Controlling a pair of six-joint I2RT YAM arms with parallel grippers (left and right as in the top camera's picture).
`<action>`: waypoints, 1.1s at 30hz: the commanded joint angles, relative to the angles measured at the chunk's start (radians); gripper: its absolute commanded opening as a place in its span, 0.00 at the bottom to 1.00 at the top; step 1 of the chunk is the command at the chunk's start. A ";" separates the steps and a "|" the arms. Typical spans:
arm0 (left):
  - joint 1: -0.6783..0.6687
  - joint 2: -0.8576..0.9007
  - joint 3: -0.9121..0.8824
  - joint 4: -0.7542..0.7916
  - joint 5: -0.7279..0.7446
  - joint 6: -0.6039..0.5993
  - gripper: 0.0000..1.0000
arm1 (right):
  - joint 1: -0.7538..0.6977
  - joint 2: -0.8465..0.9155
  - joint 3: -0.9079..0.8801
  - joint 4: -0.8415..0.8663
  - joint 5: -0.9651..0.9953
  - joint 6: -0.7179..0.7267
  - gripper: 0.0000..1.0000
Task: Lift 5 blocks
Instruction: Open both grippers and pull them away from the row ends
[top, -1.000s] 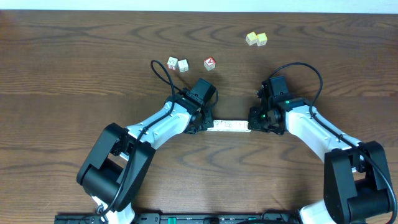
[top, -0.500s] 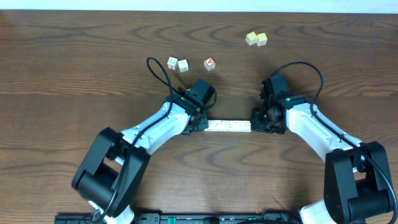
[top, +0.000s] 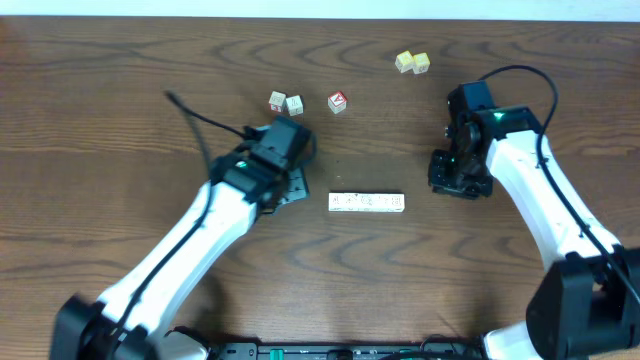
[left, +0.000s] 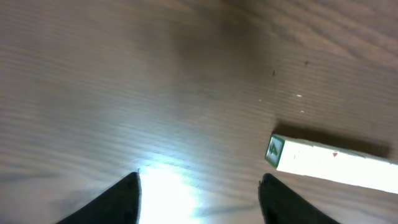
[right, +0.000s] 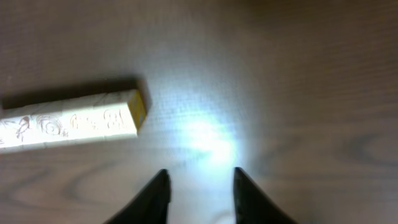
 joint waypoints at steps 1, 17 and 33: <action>0.038 -0.091 0.024 -0.049 -0.021 -0.004 0.72 | 0.015 -0.094 0.022 -0.074 -0.005 -0.018 0.45; 0.076 -0.163 0.023 -0.122 -0.027 -0.005 0.75 | 0.277 -0.430 -0.006 -0.269 -0.095 0.064 0.99; 0.076 -0.163 0.023 -0.122 -0.027 -0.005 0.76 | 0.282 -0.426 -0.006 -0.277 -0.095 0.058 0.99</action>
